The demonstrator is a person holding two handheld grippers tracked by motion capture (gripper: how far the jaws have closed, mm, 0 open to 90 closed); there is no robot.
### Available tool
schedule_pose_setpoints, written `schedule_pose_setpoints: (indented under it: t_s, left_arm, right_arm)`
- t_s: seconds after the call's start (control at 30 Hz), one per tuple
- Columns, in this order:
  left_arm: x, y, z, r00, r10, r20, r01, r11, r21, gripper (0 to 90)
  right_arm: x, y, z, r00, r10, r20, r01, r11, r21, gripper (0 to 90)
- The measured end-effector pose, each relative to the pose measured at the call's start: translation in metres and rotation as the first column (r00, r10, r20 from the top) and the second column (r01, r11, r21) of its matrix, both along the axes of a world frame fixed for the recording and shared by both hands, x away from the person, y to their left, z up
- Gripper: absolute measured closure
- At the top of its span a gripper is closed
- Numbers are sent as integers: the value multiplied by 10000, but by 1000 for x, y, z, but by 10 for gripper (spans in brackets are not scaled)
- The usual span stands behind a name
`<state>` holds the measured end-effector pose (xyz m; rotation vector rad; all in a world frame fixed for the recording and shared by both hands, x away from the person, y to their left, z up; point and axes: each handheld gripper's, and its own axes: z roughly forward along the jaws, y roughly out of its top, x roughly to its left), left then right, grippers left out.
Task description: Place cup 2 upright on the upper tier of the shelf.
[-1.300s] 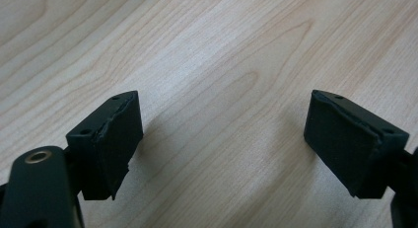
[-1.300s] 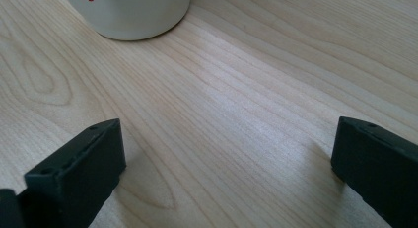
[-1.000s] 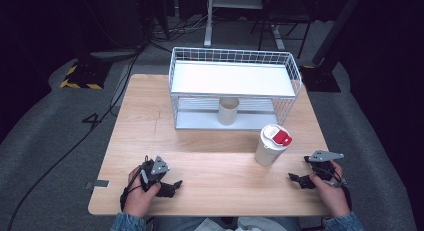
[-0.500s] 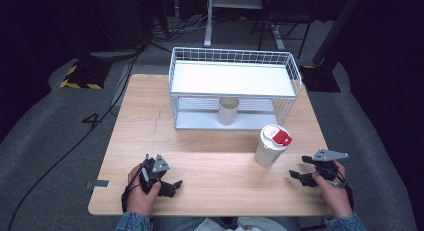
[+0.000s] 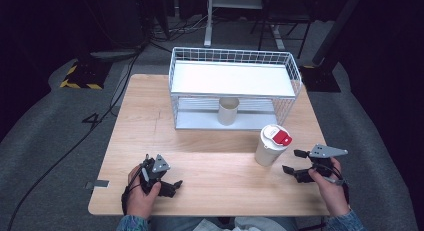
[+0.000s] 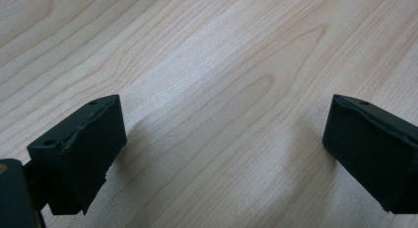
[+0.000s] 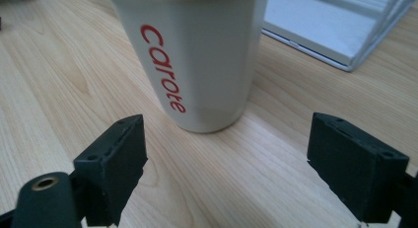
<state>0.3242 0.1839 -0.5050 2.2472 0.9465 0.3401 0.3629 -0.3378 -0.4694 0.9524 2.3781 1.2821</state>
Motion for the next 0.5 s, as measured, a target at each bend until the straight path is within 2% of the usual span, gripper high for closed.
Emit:
schedule_pose_setpoints:
  t_s: [0.4, 0.5]
  left_arm:
    - [0, 0, 0, 10000, 51, -7, -51, 10000, 8, 27]
    - [1, -1, 0, 9999, 64, -112, -64, 10000, 12, 5]
  right_arm:
    - [11, 14, 8, 9991, 388, 183, -401, 9962, 769, 156]
    - [14, 19, 8, 9984, 540, 193, -556, 9935, 990, 156]
